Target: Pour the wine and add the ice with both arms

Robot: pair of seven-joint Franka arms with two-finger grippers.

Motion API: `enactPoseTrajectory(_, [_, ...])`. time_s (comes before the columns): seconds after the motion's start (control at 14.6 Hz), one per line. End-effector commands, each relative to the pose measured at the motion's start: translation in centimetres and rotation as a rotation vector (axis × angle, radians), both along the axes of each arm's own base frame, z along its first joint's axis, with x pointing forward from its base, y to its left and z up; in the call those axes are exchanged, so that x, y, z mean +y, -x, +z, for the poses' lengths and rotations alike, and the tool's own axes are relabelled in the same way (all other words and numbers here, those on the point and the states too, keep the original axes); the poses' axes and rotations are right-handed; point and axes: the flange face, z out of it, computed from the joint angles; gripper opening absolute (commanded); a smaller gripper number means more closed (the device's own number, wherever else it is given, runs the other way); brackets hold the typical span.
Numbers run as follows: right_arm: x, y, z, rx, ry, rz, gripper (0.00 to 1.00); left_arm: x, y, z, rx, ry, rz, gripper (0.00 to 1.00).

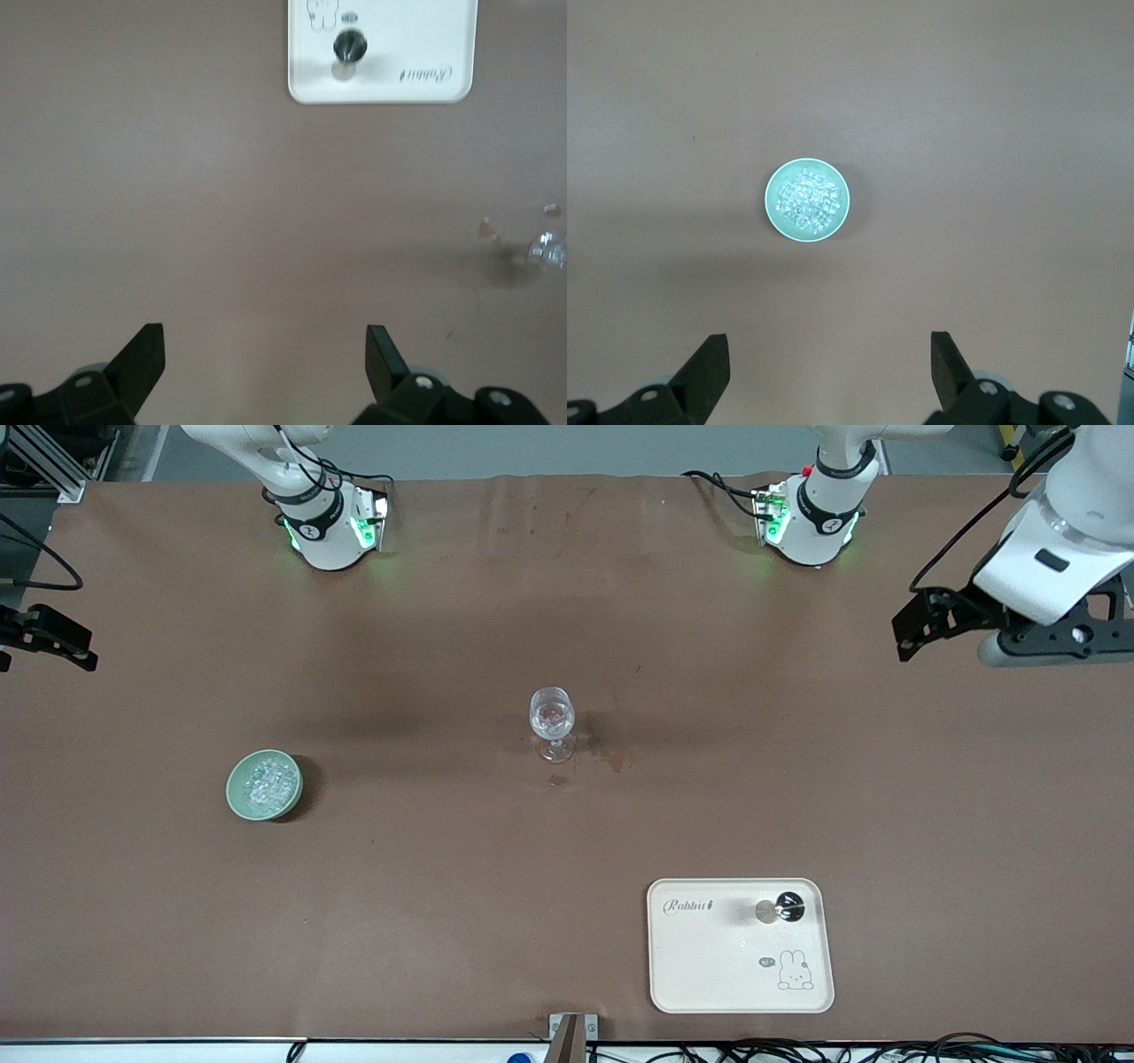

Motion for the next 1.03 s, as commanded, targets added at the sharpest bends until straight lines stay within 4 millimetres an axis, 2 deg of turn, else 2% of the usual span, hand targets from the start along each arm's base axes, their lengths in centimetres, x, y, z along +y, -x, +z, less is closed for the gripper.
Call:
enactPoseTrajectory(0.0, [-0.1,0.2,0.4,-0.007,-0.010,0.010,1.00,1.3,3.1,-0.4,0.017,0.011,-0.016,1.00])
enactPoseTrajectory(0.27, [0.1,0.2,-0.2,0.002,-0.012,0.015,1.00,2.4,3.4,-0.1,0.014,0.010,0.024,1.00])
enactPoseTrajectory(0.55, [0.4,0.3,-0.8,0.005,-0.030,0.017,0.99,4.0,2.3,0.7,0.001,0.019,0.061,1.00])
enactPoseTrajectory(0.96, [0.5,0.4,-0.9,0.008,-0.030,0.017,0.99,4.0,2.0,0.5,0.003,0.019,0.047,1.00])
